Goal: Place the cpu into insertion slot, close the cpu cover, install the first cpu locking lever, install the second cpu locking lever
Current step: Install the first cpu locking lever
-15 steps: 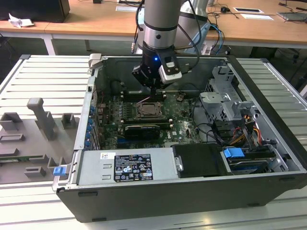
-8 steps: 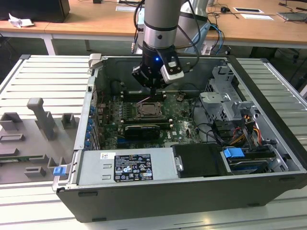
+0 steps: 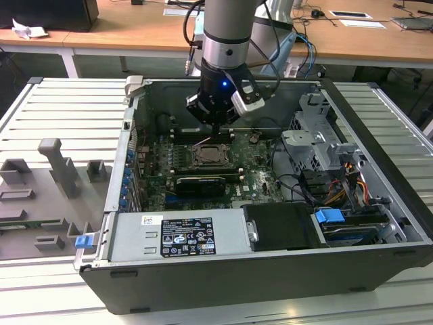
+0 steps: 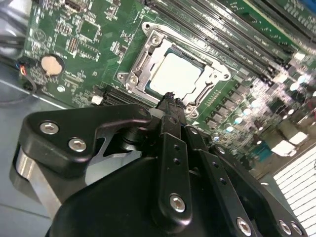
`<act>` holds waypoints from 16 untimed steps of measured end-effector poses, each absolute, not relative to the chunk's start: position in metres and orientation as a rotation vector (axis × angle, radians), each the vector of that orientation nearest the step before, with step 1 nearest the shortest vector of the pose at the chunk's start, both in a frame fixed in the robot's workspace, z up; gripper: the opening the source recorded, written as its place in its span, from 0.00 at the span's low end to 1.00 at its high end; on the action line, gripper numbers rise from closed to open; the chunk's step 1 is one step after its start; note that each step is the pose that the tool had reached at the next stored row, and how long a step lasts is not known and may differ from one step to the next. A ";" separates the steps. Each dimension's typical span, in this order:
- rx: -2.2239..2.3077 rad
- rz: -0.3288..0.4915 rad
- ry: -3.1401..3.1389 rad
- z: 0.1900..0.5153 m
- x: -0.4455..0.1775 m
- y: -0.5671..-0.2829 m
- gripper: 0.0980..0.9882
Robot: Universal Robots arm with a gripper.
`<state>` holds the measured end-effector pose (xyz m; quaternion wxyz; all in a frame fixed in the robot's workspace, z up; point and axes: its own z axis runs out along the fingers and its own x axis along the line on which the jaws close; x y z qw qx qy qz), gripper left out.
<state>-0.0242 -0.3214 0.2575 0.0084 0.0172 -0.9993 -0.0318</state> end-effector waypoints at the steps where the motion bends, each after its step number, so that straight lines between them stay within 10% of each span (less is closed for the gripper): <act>1: 0.073 -0.099 -3.122 0.257 -0.024 -0.321 0.01; 16: 0.110 -0.113 -3.174 0.246 -0.032 -0.321 0.01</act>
